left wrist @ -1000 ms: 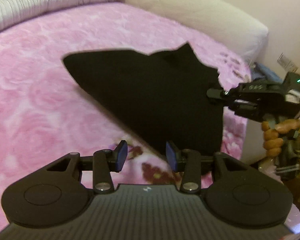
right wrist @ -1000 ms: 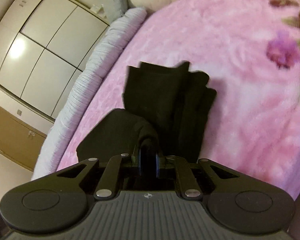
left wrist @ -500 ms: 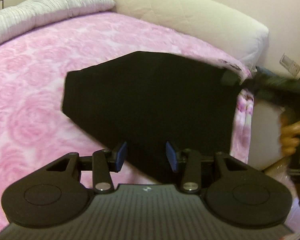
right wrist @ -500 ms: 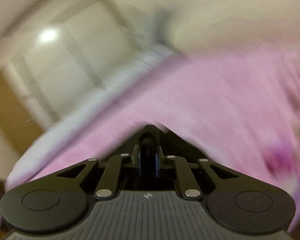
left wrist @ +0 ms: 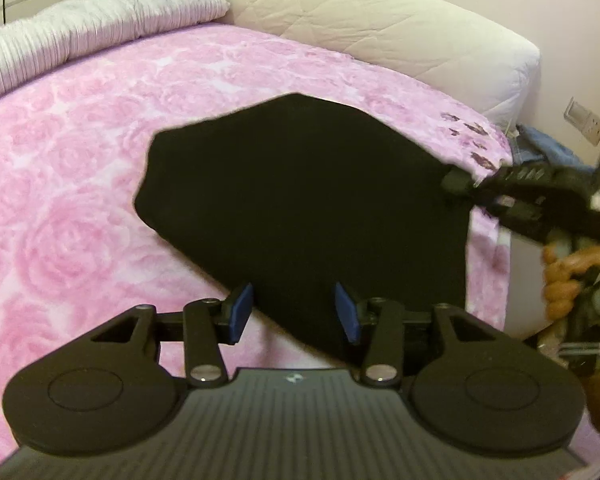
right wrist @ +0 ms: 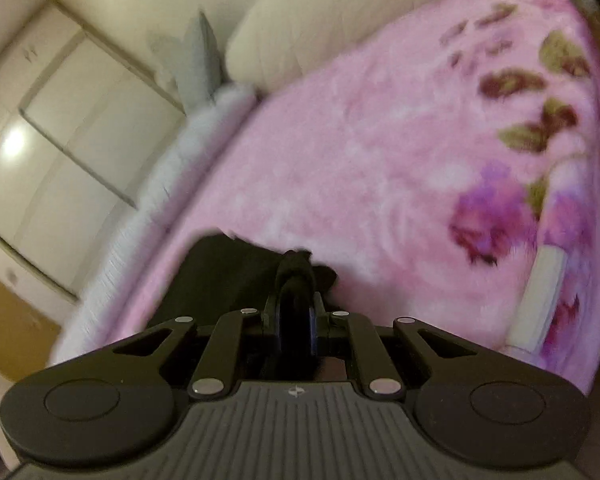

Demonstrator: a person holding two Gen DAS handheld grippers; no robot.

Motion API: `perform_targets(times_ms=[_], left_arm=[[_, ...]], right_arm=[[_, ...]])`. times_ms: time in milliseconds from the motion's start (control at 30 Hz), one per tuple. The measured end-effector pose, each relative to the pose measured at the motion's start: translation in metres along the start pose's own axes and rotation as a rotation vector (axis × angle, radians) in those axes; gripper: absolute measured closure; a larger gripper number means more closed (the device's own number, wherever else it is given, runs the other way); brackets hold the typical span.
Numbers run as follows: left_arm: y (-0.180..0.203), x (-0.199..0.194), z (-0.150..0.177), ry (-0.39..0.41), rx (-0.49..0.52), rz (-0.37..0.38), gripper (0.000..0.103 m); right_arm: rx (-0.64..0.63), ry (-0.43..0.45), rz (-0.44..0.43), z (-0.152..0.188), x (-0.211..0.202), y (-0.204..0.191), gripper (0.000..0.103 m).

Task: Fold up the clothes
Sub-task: 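Release the folded trousers with the right gripper and pull back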

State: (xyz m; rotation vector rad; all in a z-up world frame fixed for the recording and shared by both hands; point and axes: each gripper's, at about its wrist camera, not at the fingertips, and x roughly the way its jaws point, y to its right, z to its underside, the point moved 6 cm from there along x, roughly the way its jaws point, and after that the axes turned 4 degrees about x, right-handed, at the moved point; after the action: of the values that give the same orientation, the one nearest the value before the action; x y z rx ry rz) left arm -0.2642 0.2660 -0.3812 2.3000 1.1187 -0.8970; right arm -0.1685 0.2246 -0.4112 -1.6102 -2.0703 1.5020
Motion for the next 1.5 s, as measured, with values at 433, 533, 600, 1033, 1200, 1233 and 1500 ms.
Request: perform_targets(times_ms=[433,533,600,1033,1200,1233,1500], left_arm=[[0.001,-0.011,-0.004,0.034,0.012,-0.016,0.065],[0.01,-0.008,-0.007,0.043,0.039,0.019,0.067],[0.016,0.002,-0.003,0.011,0.062,0.029,0.067],[0.016,-0.019,0.006,-0.044,-0.011,-0.075,0.067],[0.028,-0.056,0.017,-0.041,-0.014,-0.103,0.067],[0.031,-0.064,0.019,-0.036,-0.014,-0.106,0.067],[0.056,-0.135,0.025,0.046,0.004,-0.121,0.064]], right_arm=[[-0.183,0.146,0.147,-0.013,-0.032,-0.02,0.053],[-0.338,0.087,0.075,0.006,-0.025,-0.044,0.066],[-0.38,0.047,0.097,0.013,-0.004,-0.039,0.072],[-0.27,-0.088,0.204,0.035,-0.023,-0.021,0.066],[-0.246,-0.148,0.222,0.073,-0.066,-0.031,0.066],[-0.253,-0.143,0.215,0.076,-0.075,-0.037,0.066],[-0.304,-0.089,0.181,0.091,-0.145,-0.078,0.054]])
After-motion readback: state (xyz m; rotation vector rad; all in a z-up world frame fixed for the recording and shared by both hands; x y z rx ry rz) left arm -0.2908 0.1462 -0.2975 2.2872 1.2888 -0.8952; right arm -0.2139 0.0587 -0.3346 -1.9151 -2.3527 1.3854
